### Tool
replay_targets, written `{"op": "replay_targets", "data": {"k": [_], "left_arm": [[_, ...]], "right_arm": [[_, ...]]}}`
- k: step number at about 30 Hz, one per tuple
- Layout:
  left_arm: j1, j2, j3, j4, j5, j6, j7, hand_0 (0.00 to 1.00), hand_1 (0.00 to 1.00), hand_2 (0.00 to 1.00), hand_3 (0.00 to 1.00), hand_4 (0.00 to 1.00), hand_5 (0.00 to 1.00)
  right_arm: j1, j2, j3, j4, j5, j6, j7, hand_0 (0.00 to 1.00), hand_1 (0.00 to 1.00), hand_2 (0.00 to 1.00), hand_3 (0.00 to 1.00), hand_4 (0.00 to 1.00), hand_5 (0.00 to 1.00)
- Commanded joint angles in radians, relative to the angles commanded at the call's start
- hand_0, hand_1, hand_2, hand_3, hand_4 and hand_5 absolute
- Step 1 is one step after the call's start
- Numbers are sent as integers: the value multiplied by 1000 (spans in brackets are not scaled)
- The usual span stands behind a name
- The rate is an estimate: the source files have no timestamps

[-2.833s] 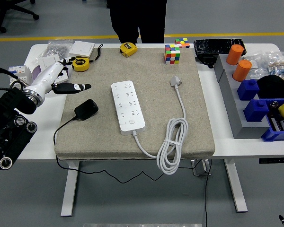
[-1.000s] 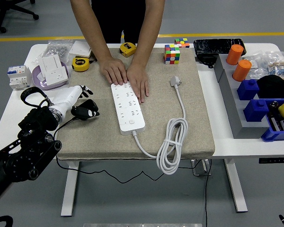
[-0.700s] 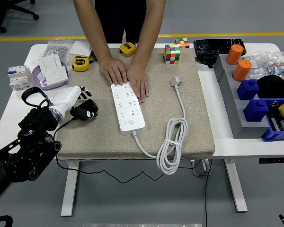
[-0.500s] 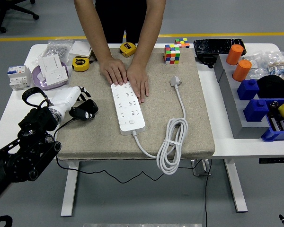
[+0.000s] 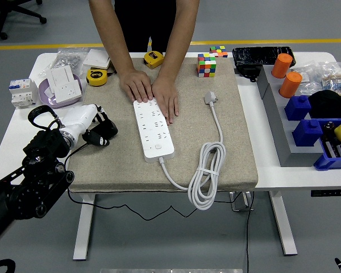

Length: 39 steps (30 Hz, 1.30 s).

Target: Pick up the plug,place it near the board,insert it into the board,press the button

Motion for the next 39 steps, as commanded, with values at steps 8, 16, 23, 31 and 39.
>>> {"op": "replay_targets", "data": {"k": [8, 16, 23, 31, 39], "left_arm": [[5, -1, 8, 6, -3, 1, 0, 562, 544, 576, 555, 998, 58], [5, -1, 11, 7, -3, 2, 0, 559, 529, 568, 549, 998, 40], [4, -3, 12, 9, -8, 13, -4, 550, 510, 555, 541, 998, 29], [-1, -3, 12, 8, -10, 30, -7, 494, 453, 518, 536, 900, 2], [-4, -5, 15, 8, -9, 45, -1, 485, 431, 461, 536, 880, 2]], "right_arm": [[-2, -1, -5, 0, 2, 1, 1, 961, 844, 780, 788, 998, 998], [-5, -2, -4, 0, -1, 1, 1, 961, 844, 780, 788, 998, 998], [-4, -2, -5, 0, -1, 1, 1, 960, 844, 780, 788, 998, 998], [-1, -2, -4, 0, 0, 1, 1, 960, 844, 780, 788, 998, 998], [0, -1, 1, 0, -3, 0, 1, 960, 844, 780, 788, 998, 998]]}}
